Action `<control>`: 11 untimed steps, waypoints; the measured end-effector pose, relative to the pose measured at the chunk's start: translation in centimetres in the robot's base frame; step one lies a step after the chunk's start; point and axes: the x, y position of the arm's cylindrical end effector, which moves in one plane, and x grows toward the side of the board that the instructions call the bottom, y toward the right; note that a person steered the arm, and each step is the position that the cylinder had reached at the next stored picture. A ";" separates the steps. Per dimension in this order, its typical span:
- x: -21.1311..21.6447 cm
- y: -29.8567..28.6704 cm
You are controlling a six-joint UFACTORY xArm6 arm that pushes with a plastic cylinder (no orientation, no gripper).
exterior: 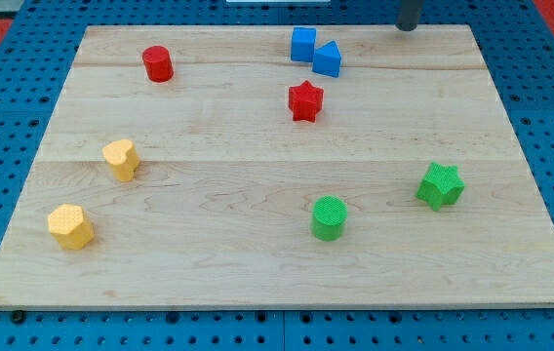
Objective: Move the blue cube along with the blue triangle towards down
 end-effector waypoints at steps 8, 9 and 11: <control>1.0 -16.2; 5.1 -15.5; 5.1 -20.4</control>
